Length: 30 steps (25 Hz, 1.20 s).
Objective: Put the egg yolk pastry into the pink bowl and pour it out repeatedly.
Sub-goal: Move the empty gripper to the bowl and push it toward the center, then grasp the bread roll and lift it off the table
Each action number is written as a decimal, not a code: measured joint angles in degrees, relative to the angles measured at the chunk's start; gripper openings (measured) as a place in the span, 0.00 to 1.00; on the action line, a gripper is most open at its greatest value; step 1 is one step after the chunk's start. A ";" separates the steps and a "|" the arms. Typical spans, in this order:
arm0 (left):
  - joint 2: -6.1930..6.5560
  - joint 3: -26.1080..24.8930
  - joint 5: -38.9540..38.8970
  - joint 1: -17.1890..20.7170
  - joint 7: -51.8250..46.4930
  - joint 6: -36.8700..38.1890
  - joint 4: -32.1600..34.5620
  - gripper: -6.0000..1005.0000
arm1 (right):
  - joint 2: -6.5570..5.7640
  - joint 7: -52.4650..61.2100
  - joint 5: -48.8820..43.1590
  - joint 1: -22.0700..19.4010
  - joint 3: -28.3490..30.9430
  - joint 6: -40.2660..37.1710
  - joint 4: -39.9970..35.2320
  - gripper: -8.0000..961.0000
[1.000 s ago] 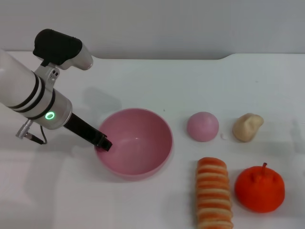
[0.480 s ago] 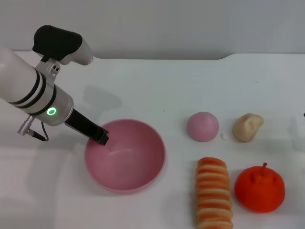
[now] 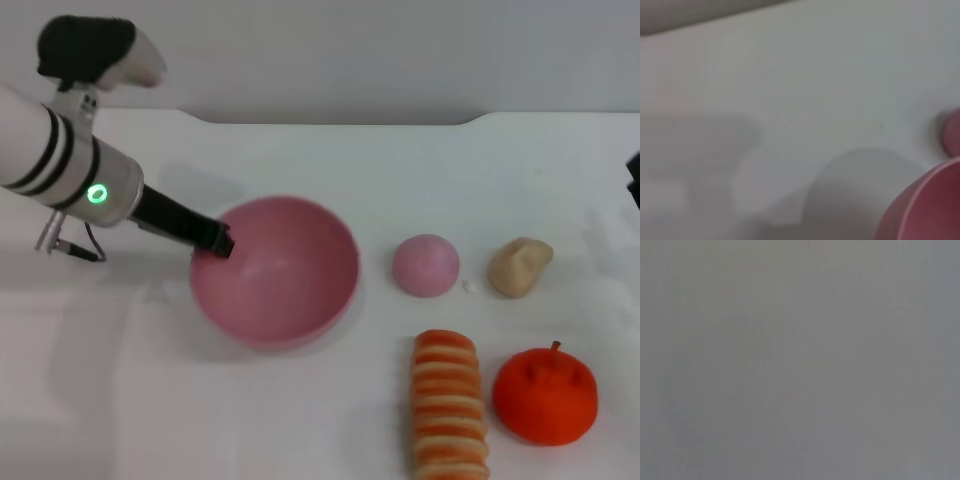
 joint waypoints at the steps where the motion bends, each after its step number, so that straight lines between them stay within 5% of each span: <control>1: 0.04 -0.79 -0.40 0.10 0.16 -0.23 0.02 0.01 | -0.01 4.49 -2.05 0.12 -0.01 0.72 -2.31 0.56; 7: 0.14 -4.38 -3.25 1.01 1.60 -1.96 0.37 0.01 | -0.12 30.63 -18.38 1.27 -0.03 5.67 -16.55 0.56; 16: 0.32 -4.35 -6.73 3.16 3.55 -3.20 2.33 0.01 | -0.10 48.59 -36.75 1.96 -0.17 6.04 -27.95 0.56; 24: 0.45 -4.68 -6.46 3.28 3.60 -3.01 1.98 0.01 | 0.01 75.44 -54.62 2.31 -5.16 0.66 -43.80 0.56; 30: 0.49 -4.27 -6.41 3.59 3.62 -2.87 1.91 0.01 | -0.14 86.60 -58.11 2.46 -4.85 -5.10 -51.48 0.56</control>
